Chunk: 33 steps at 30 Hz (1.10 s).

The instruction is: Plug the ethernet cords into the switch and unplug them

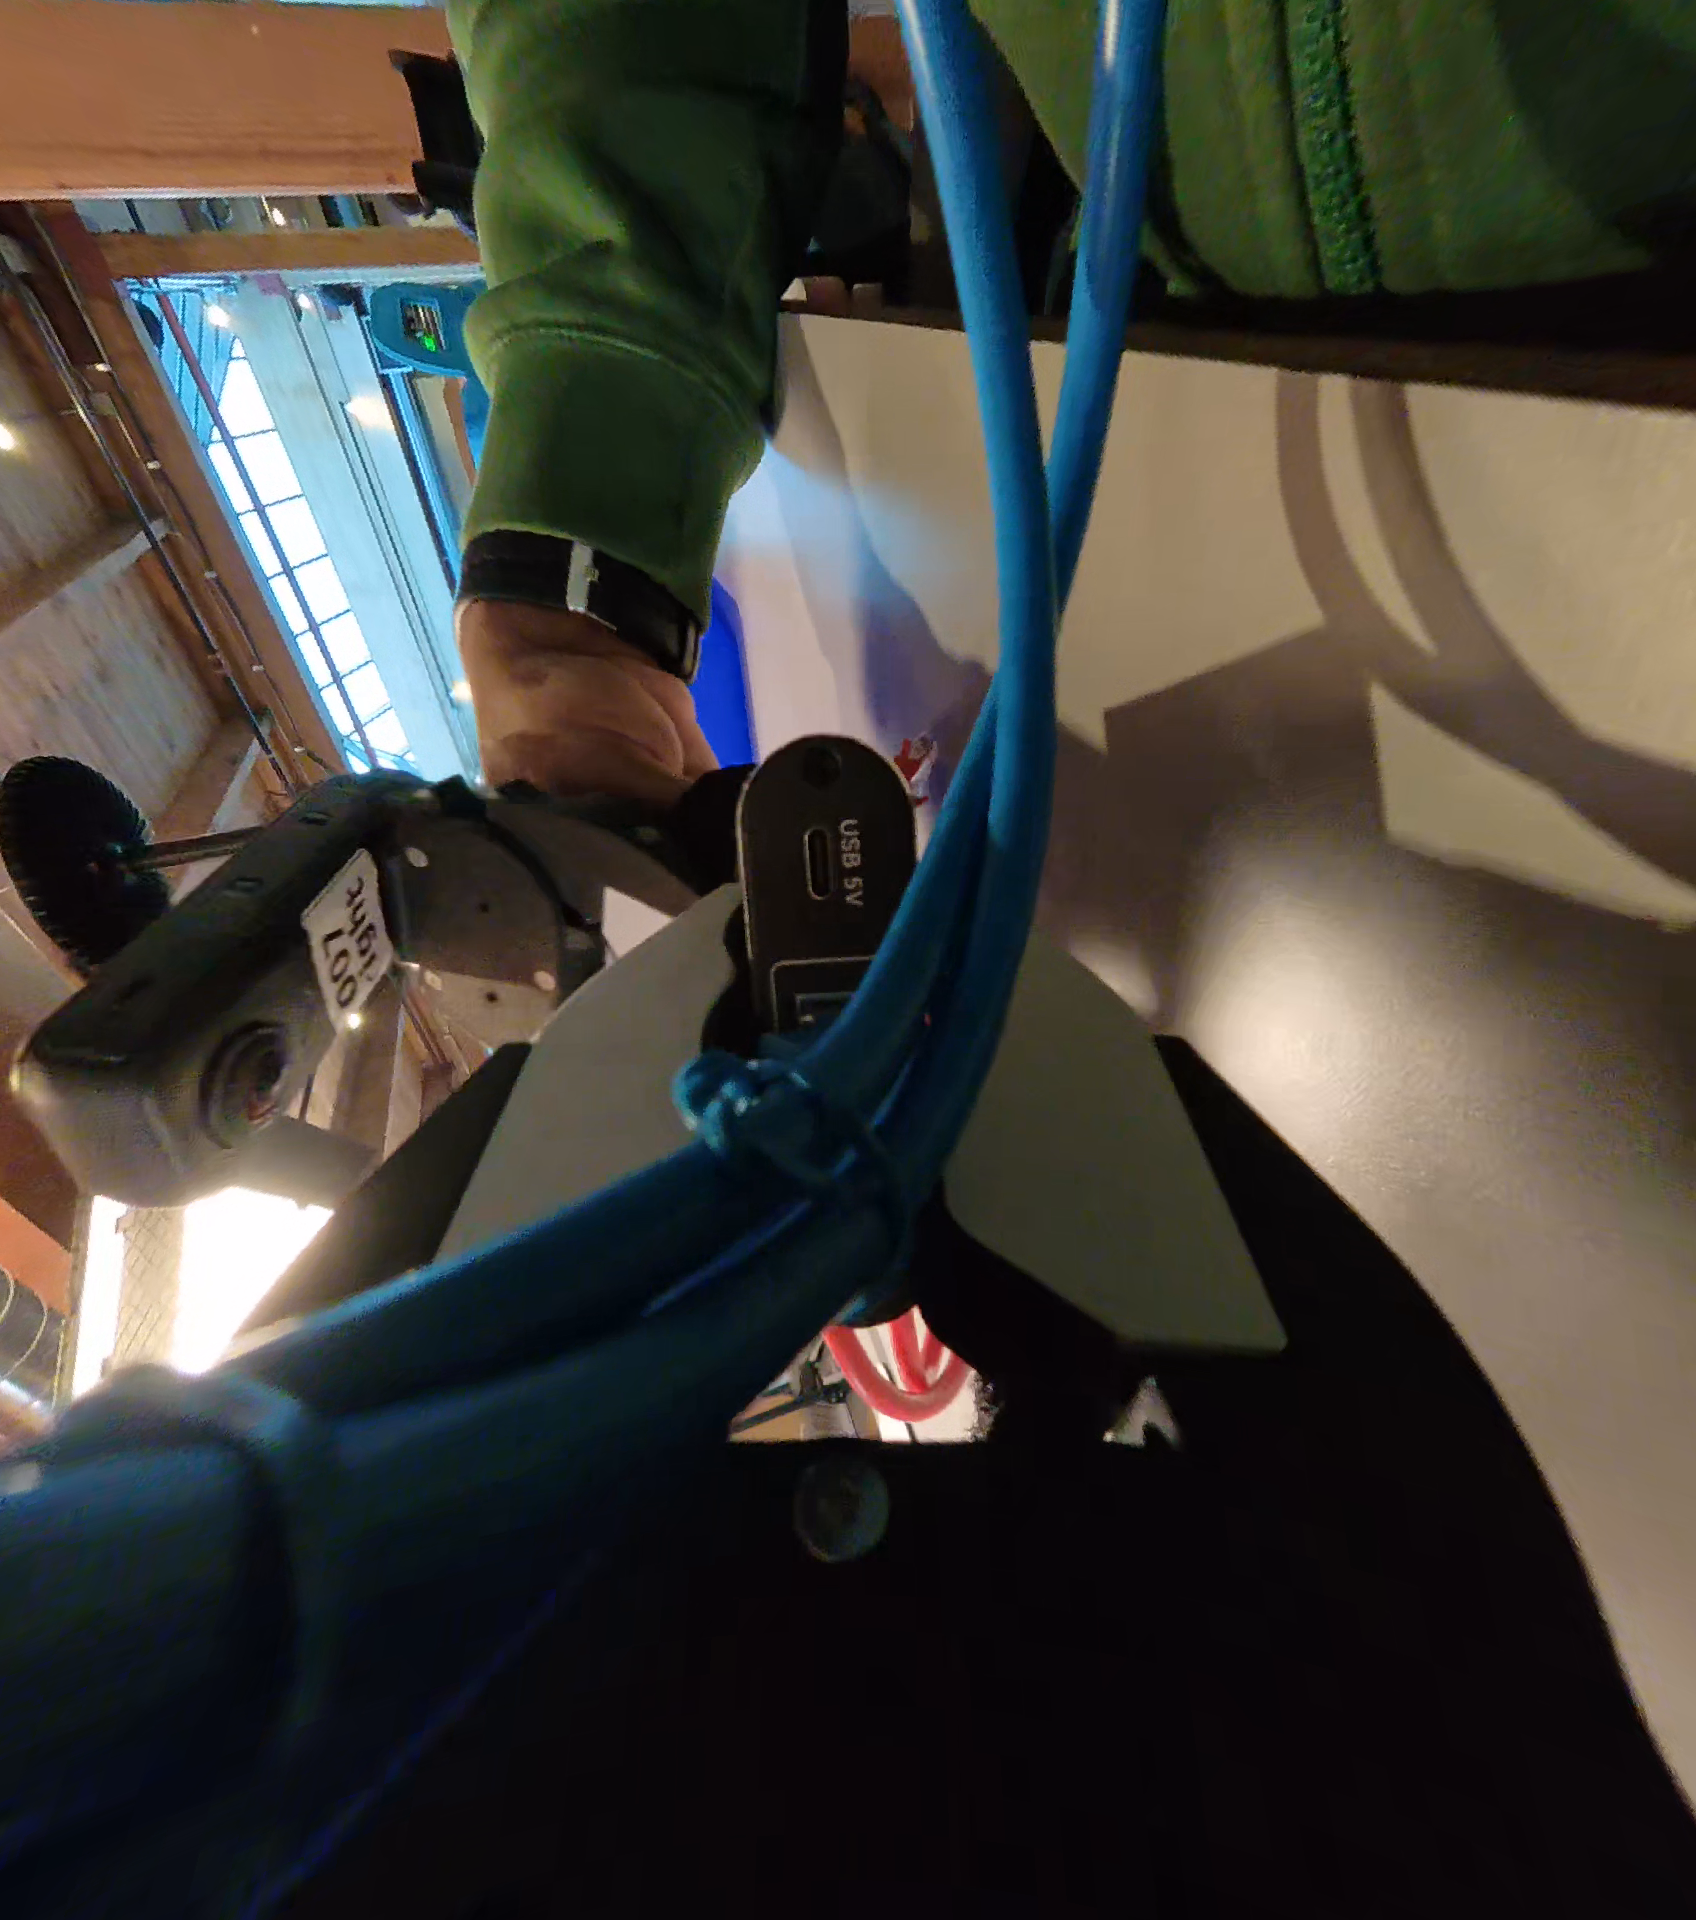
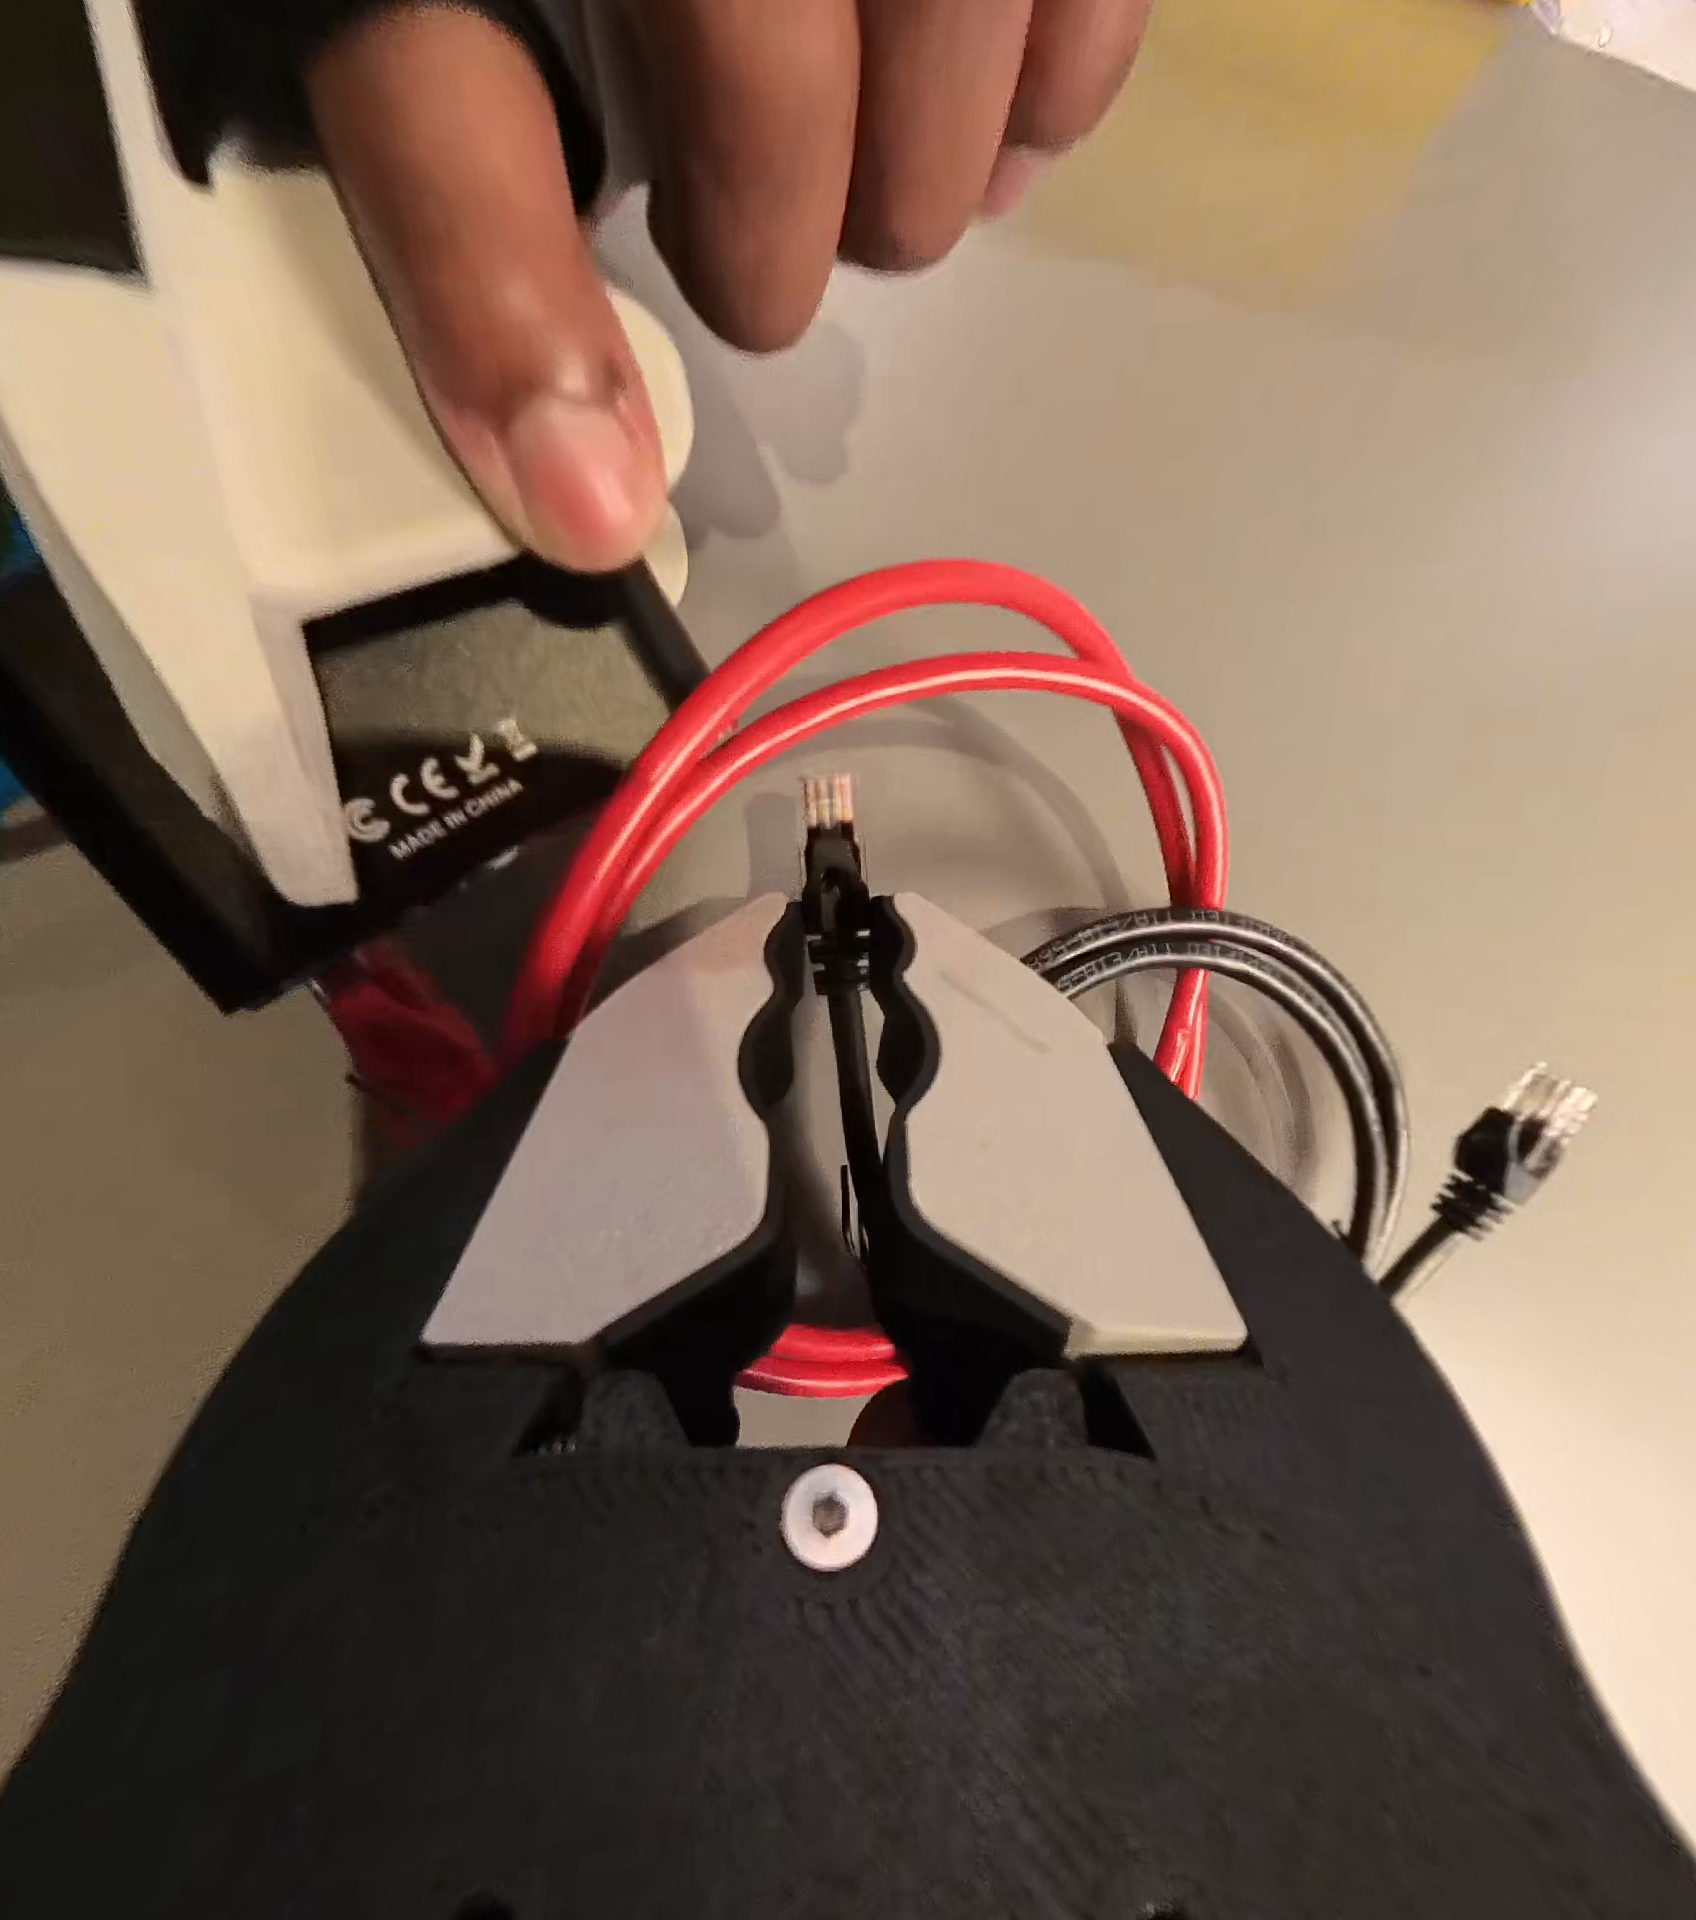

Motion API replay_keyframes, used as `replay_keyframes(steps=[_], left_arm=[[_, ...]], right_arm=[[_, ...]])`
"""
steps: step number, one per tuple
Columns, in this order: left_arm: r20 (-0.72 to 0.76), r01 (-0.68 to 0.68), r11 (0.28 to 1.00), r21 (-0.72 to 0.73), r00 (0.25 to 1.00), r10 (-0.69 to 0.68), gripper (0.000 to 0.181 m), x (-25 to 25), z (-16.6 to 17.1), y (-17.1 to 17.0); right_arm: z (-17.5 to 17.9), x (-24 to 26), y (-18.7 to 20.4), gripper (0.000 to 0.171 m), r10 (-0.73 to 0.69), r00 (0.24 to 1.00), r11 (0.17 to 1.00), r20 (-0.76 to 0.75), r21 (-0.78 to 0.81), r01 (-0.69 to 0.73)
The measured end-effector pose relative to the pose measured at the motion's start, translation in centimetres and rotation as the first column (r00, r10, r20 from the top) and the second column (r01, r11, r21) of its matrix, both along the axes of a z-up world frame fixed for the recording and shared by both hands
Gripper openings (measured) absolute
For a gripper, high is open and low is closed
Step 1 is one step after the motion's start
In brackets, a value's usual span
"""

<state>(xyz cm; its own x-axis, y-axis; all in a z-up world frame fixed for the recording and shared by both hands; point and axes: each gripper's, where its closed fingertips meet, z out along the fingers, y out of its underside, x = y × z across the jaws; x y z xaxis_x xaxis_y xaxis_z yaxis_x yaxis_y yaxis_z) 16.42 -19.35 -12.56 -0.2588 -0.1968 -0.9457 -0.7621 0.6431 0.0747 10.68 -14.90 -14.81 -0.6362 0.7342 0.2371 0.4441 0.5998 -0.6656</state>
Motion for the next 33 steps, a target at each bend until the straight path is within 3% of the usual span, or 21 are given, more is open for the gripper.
replay_keyframes(steps=[3,7,11,15,21,33], left_arm=[[0.017,-0.015,1.0,-0.011,1.0,0.015,0.027,-0.2,0.0,0.0],[0.035,-0.024,1.0,-0.017,0.999,0.024,0.027,-0.2,0.0,0.1],[0.046,-0.017,1.0,-0.022,0.999,0.018,0.027,0.0,-0.1,0.2],[0.043,-0.016,1.0,-0.013,0.999,0.016,0.027,0.1,-0.3,0.2],[0.008,-0.018,1.0,-0.012,1.0,0.018,0.027,-0.1,-0.8,0.3],[-0.011,-0.018,1.0,0.016,1.0,0.018,0.028,-0.2,-0.8,0.2]], right_arm=[[-0.2,0.0,0.5,0.012,-0.008,1.0,1.0,-0.015,0.02,0.008],[2.2,-0.2,1.2,0.012,-0.024,0.994,0.998,-0.104,-0.058,0.019],[4.7,1.8,-0.9,0.012,0.137,0.971,0.977,-0.194,-0.134,-0.165],[3.9,3.2,-2.4,0.012,0.252,0.952,0.963,-0.171,-0.055,-0.265],[2.3,2.3,-1.5,0.012,0.194,0.974,0.981,-0.118,0.019,-0.193],[2.0,2.5,-1.2,0.012,0.196,0.974,0.98,-0.116,0.038,-0.193]])
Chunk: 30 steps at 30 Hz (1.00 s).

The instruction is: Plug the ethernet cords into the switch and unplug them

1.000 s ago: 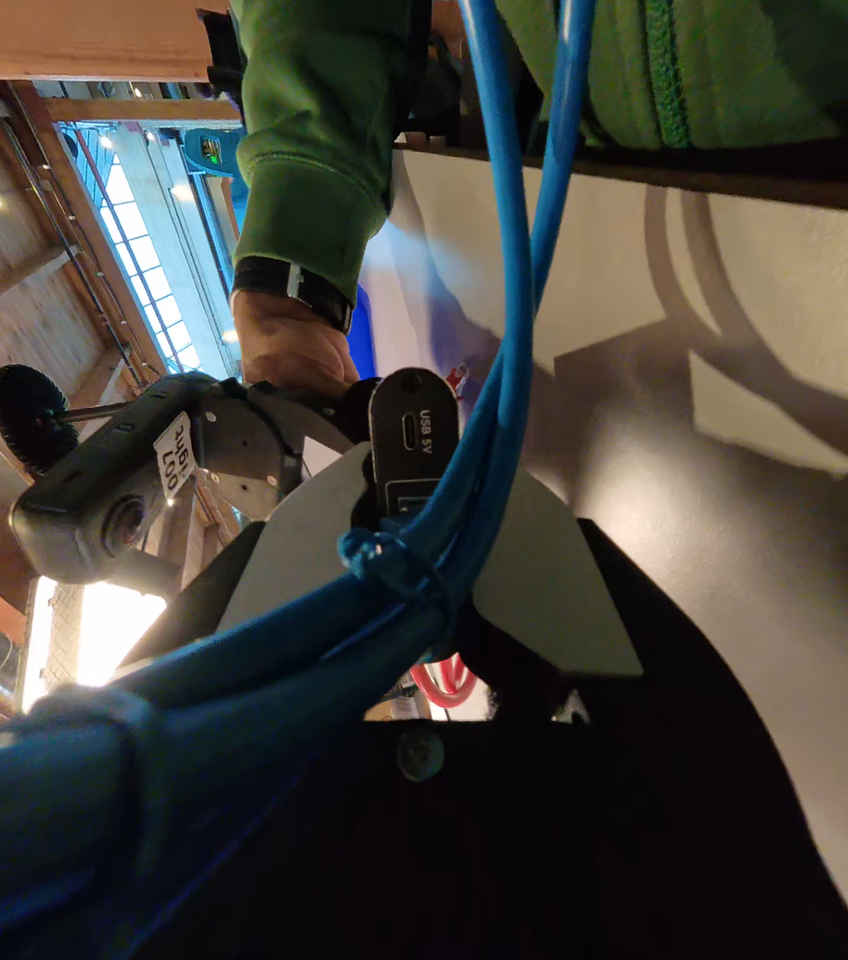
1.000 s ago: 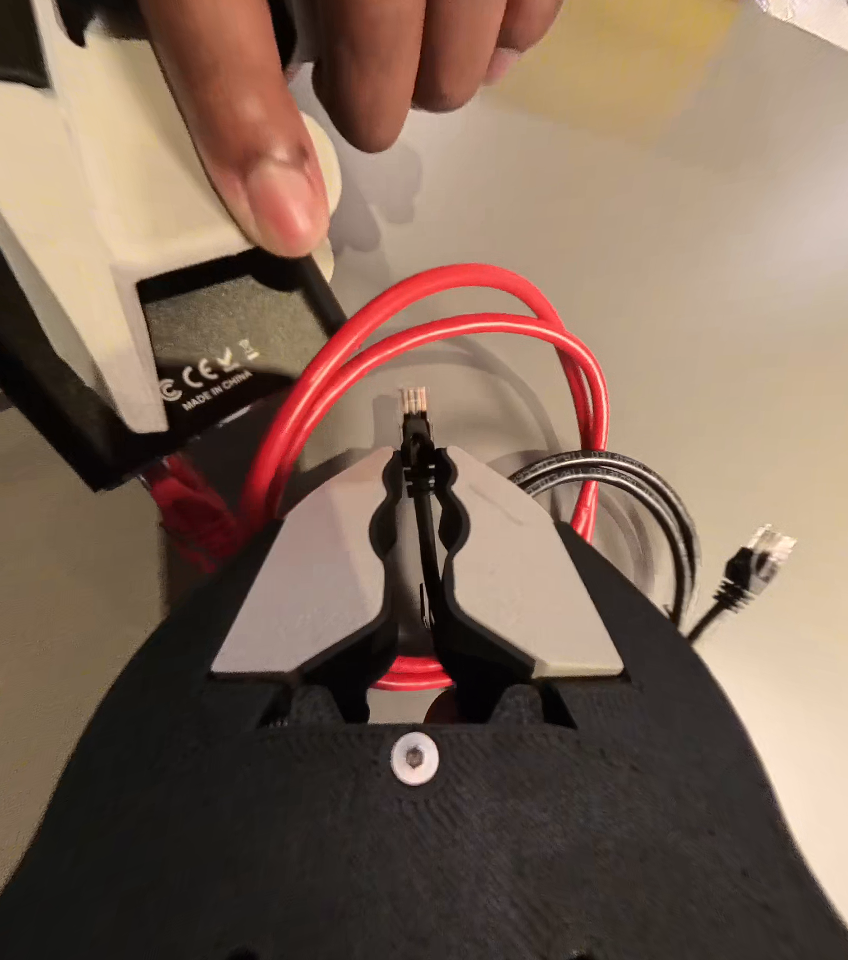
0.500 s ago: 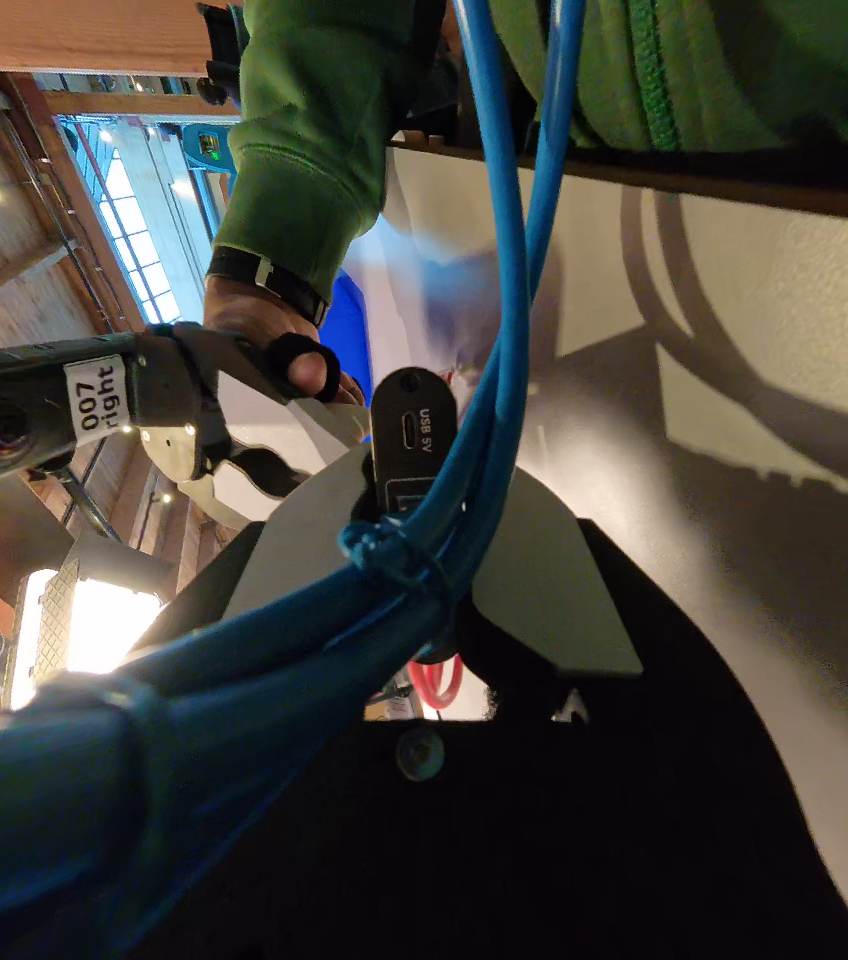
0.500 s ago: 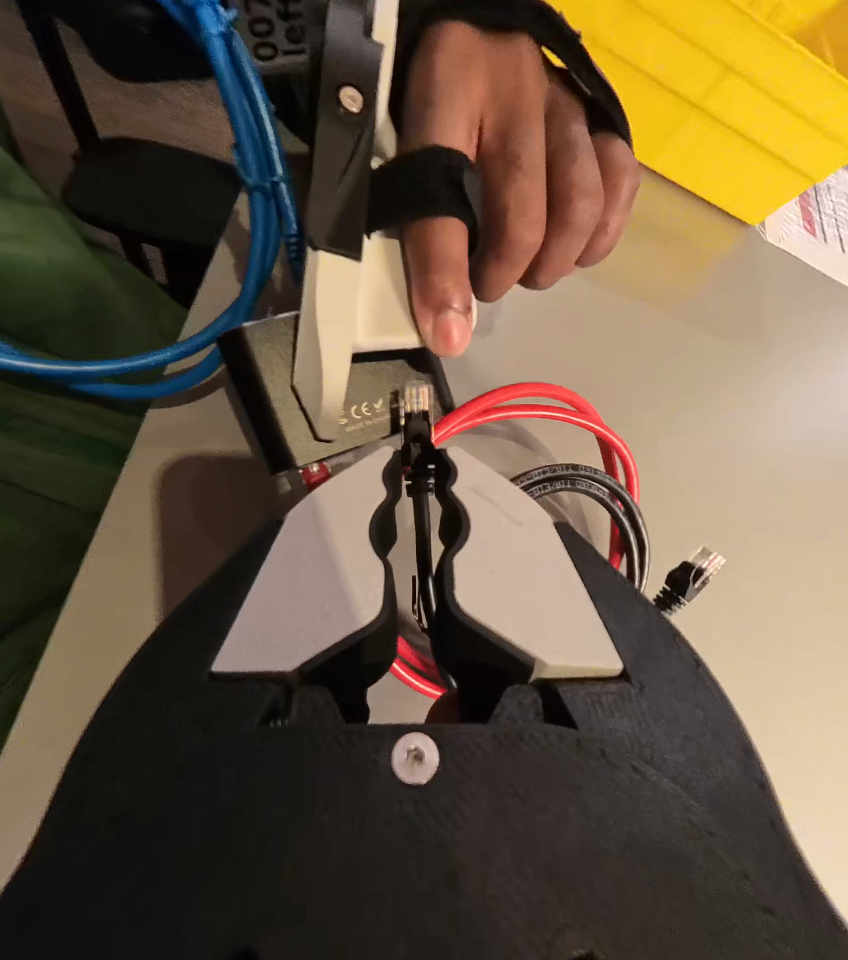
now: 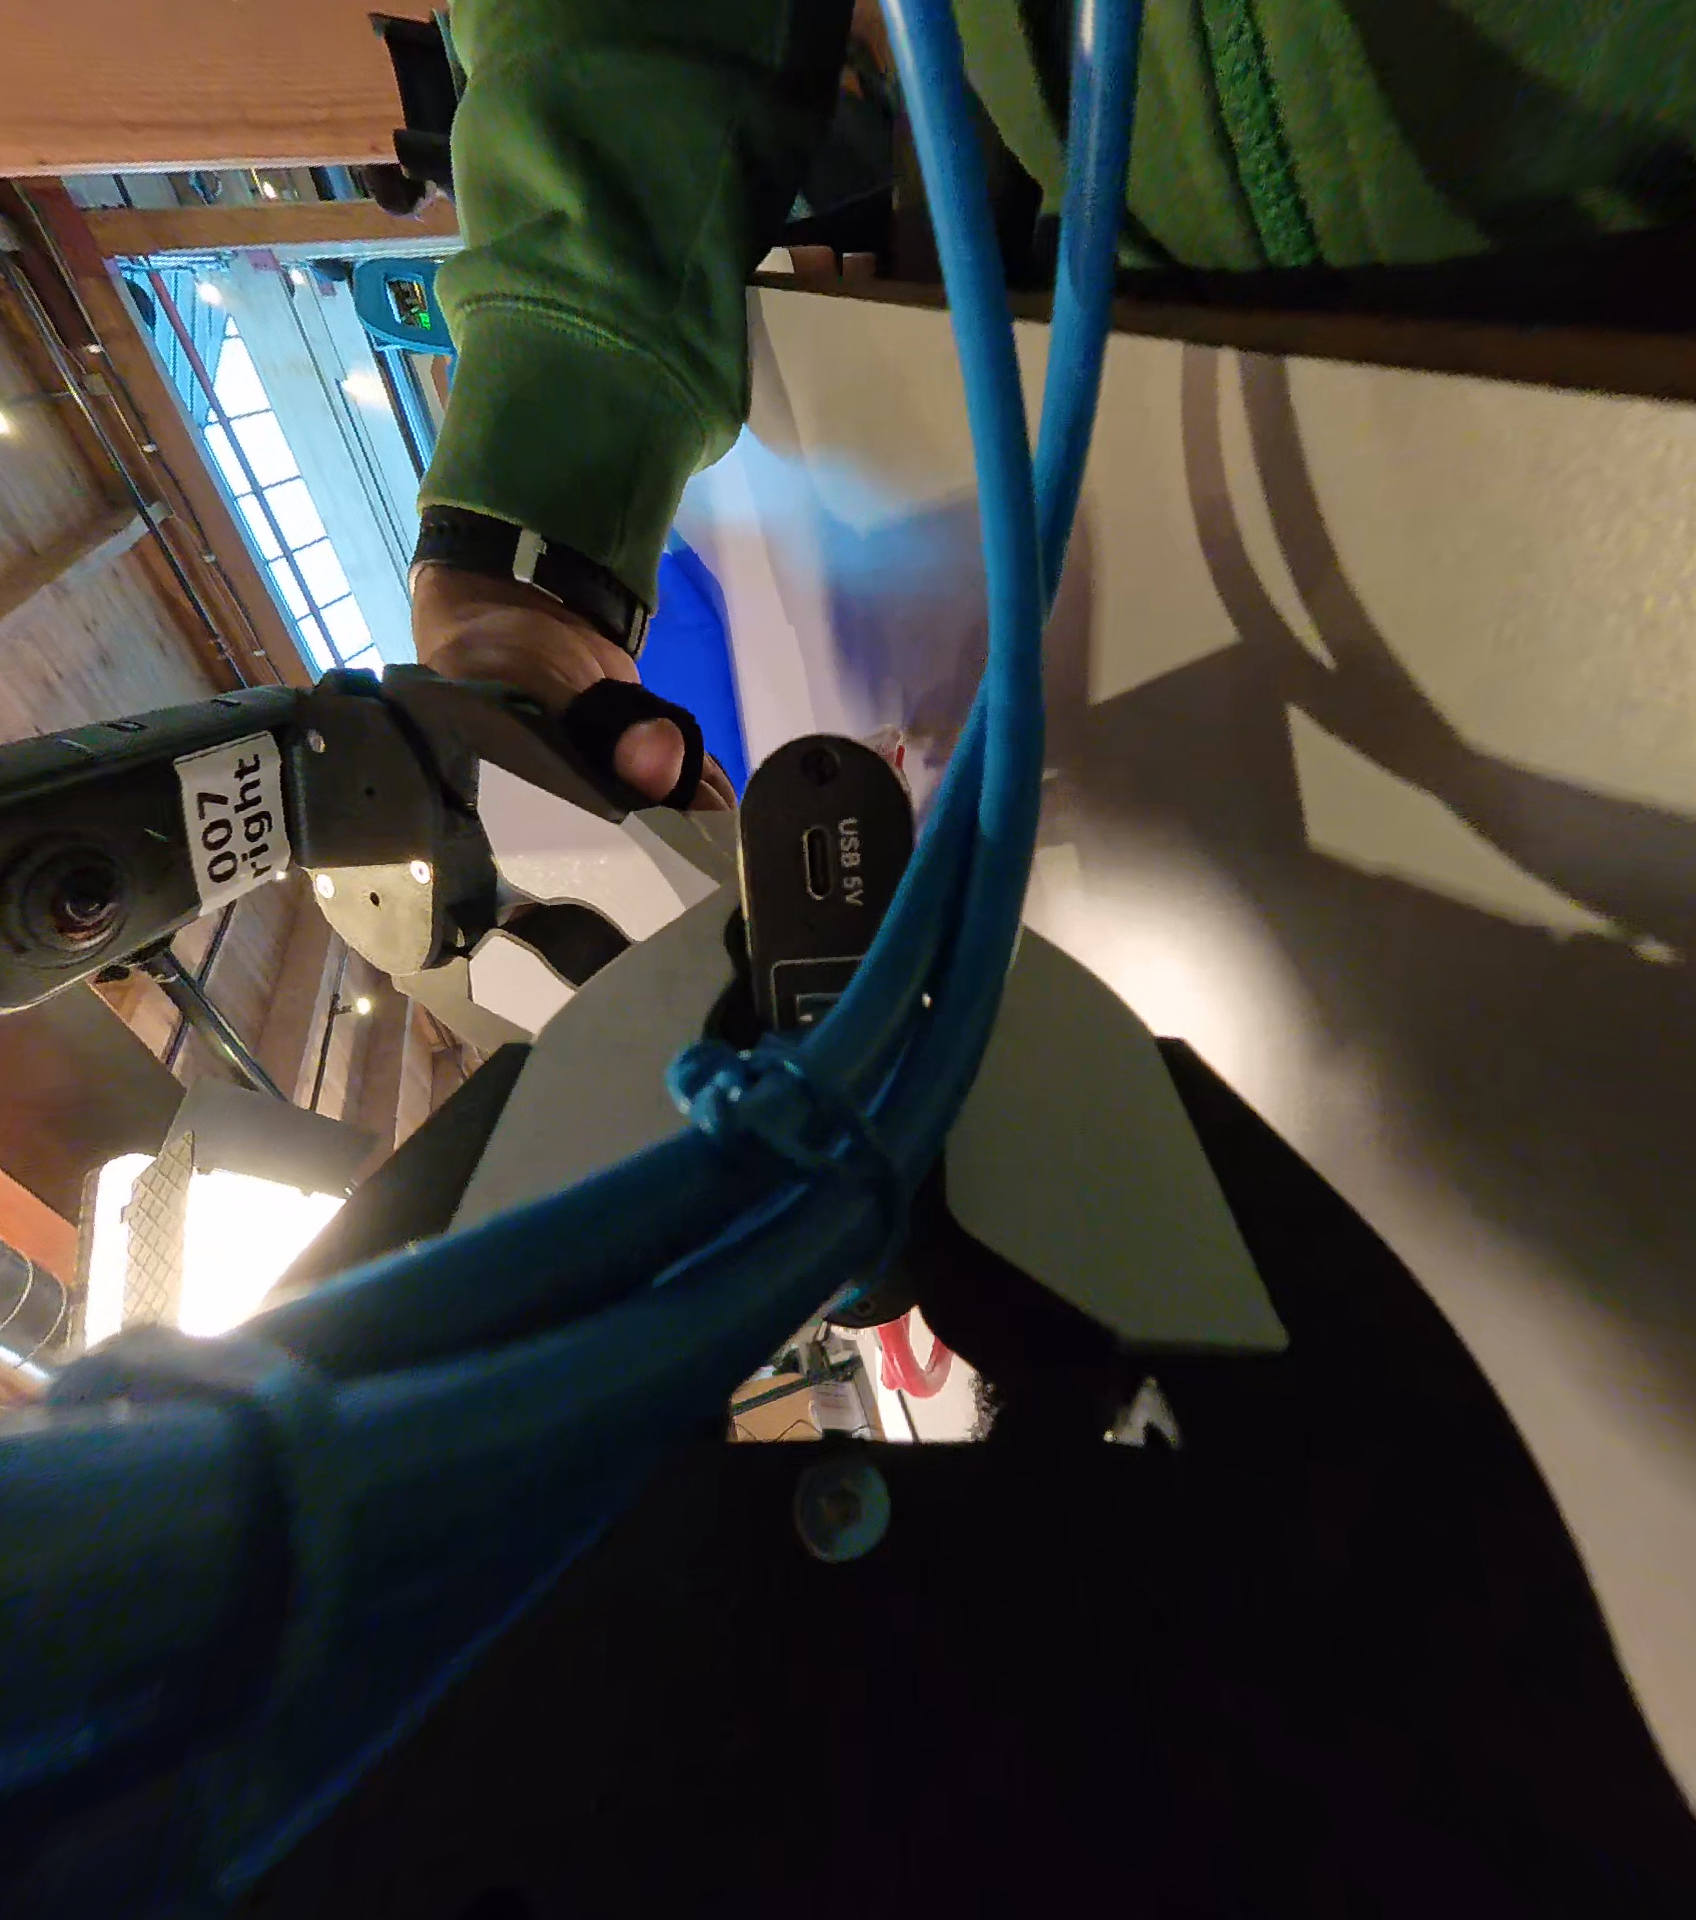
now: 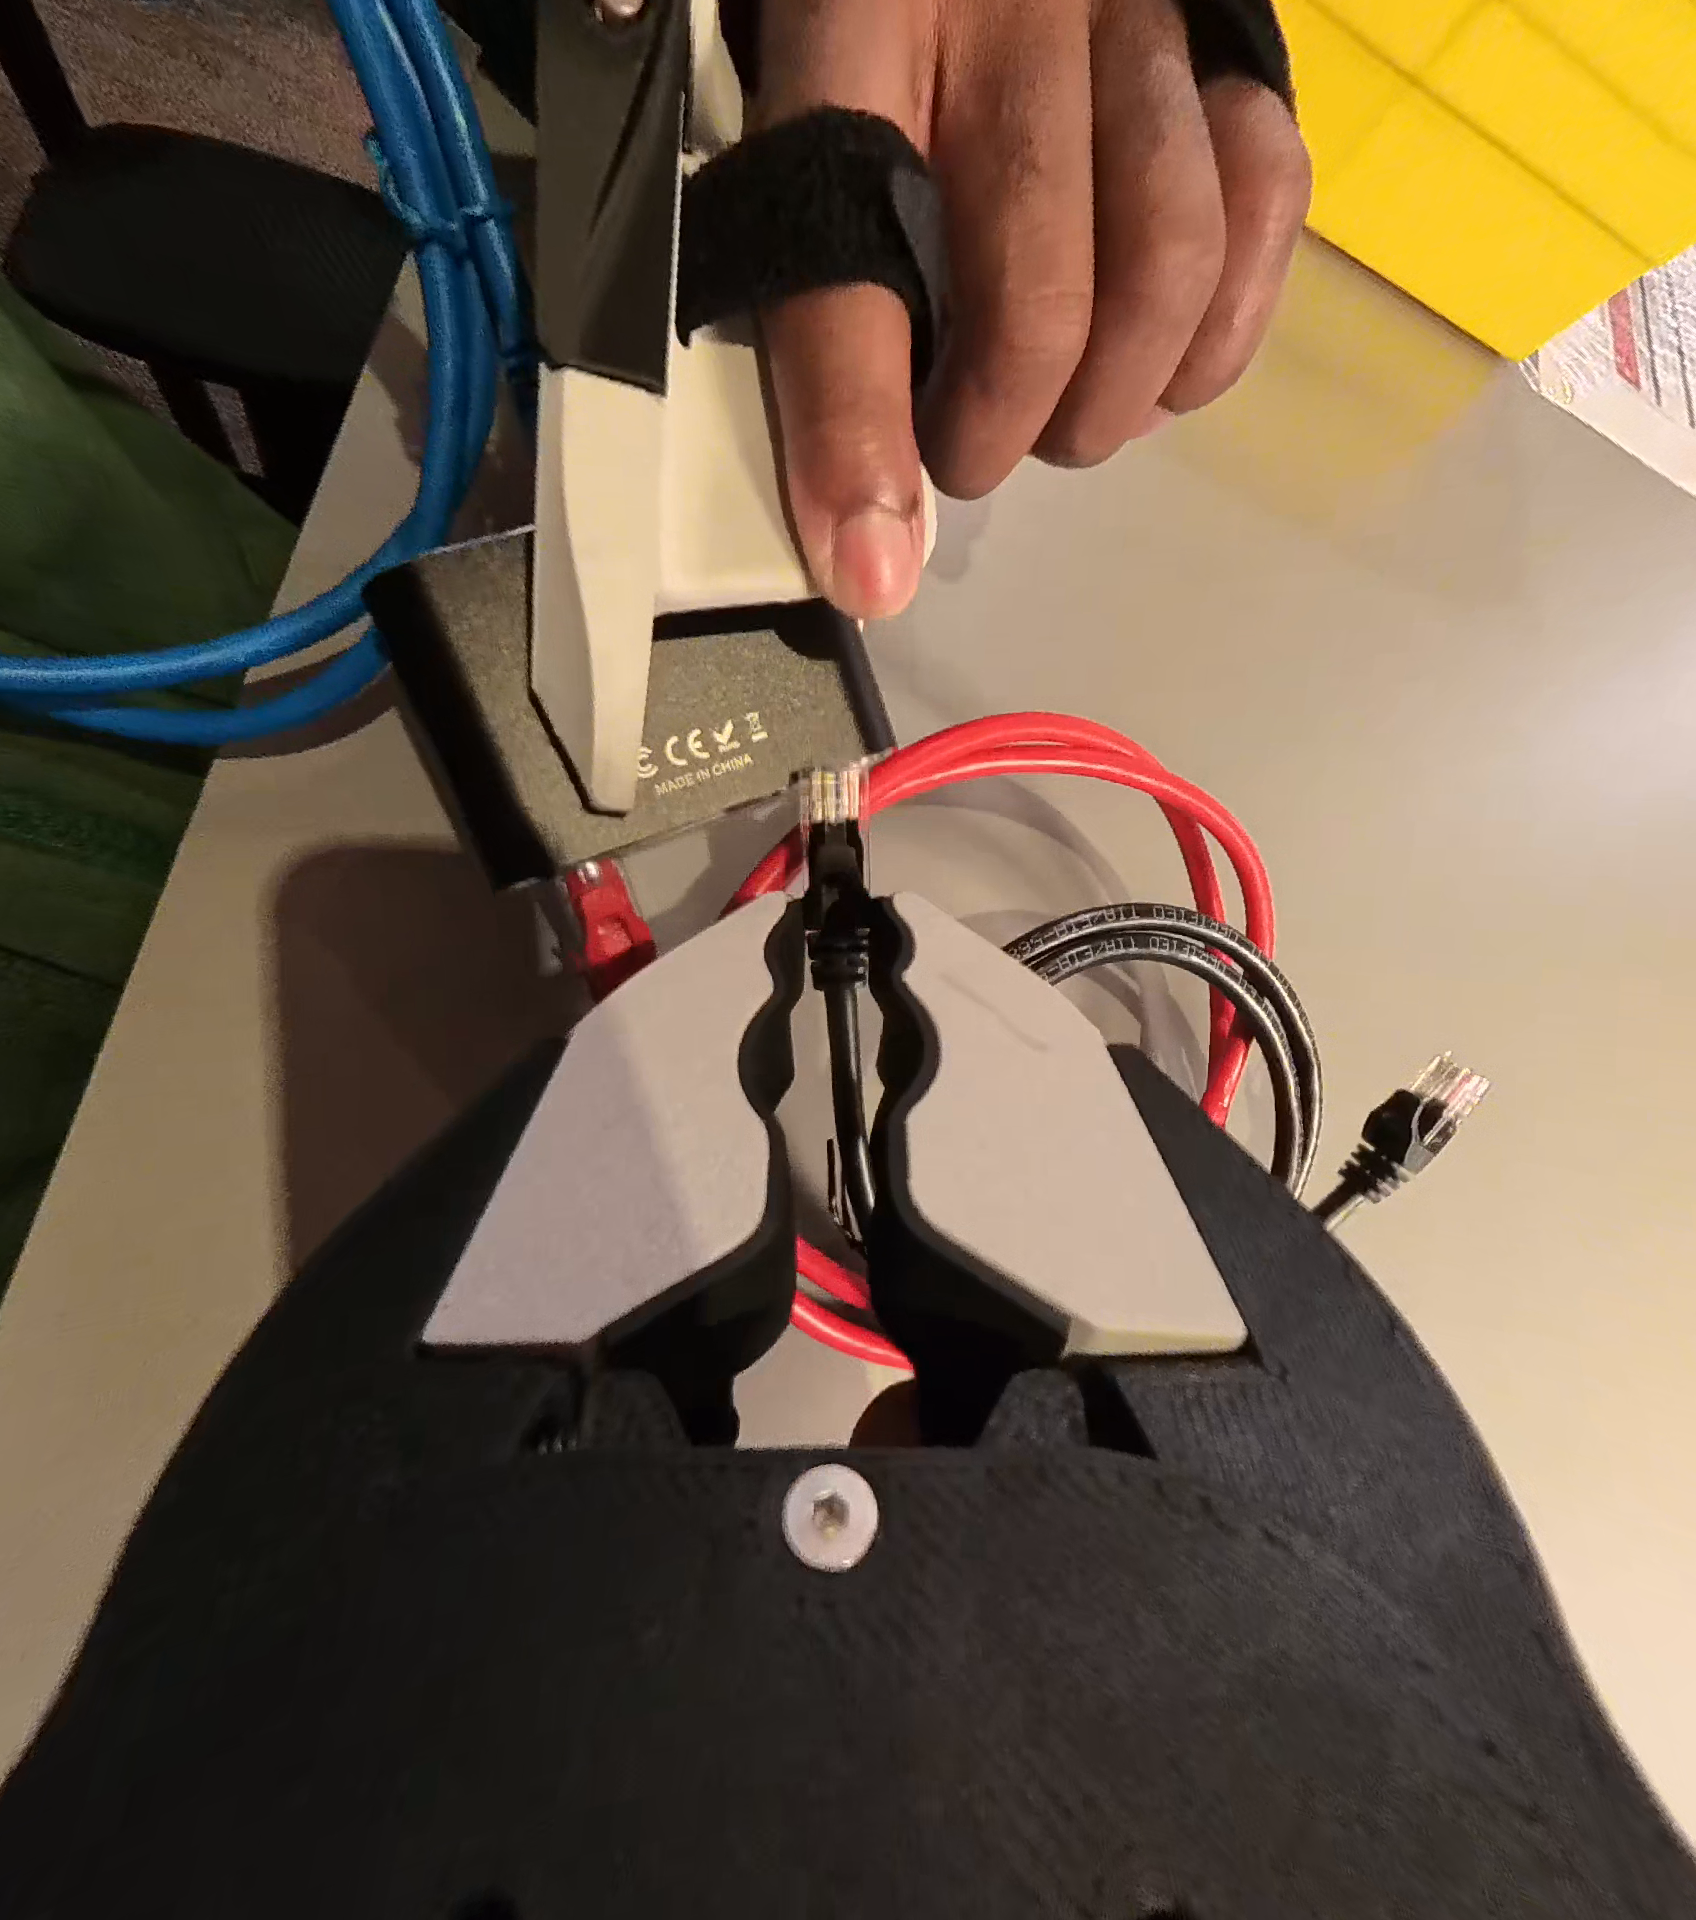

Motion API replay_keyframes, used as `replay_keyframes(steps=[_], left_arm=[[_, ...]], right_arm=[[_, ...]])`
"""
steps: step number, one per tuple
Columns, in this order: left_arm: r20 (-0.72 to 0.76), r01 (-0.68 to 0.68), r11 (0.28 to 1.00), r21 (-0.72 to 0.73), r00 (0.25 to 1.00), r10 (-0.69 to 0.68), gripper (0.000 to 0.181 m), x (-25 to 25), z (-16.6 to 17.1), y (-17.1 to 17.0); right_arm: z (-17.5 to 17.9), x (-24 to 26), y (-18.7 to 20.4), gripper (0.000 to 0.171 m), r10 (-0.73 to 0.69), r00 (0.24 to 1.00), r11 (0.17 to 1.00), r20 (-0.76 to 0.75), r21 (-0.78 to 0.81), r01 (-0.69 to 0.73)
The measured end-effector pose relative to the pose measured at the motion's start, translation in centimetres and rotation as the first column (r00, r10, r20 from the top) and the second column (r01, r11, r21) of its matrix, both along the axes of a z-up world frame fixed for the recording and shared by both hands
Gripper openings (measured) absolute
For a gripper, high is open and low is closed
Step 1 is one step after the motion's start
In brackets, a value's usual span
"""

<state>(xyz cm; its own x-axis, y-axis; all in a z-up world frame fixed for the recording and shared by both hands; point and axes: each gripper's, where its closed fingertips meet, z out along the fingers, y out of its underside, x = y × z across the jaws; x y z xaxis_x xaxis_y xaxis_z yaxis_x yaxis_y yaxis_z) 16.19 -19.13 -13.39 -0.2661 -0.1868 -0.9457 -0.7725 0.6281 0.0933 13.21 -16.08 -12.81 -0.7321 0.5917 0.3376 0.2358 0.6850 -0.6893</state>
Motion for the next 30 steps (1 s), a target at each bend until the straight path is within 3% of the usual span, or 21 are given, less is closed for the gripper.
replay_keyframes(steps=[7,18,25,30], left_arm=[[0.004,0.015,0.999,0.048,1.0,-0.015,0.027,0.2,0.7,-0.1],[-0.145,0.087,0.97,0.228,0.988,-0.054,0.028,0.4,-0.4,-0.1],[-0.113,0.133,0.97,0.202,0.987,-0.111,0.029,1.0,-0.6,-0.3],[-0.098,0.164,0.965,0.207,0.984,-0.146,0.029,1.5,-0.5,-0.6]], right_arm=[[-1.0,0.1,0.3,0.012,-0.007,1.0,0.999,0.027,0.046,0.006],[-0.5,0.1,0.1,0.012,0.06,0.996,0.986,-0.071,0.158,-0.048],[-0.5,0.5,0.0,0.012,0.137,0.988,0.969,-0.066,0.217,-0.119],[-0.2,0.9,-0.3,0.012,0.2,0.979,0.969,-0.047,0.16,-0.19]])
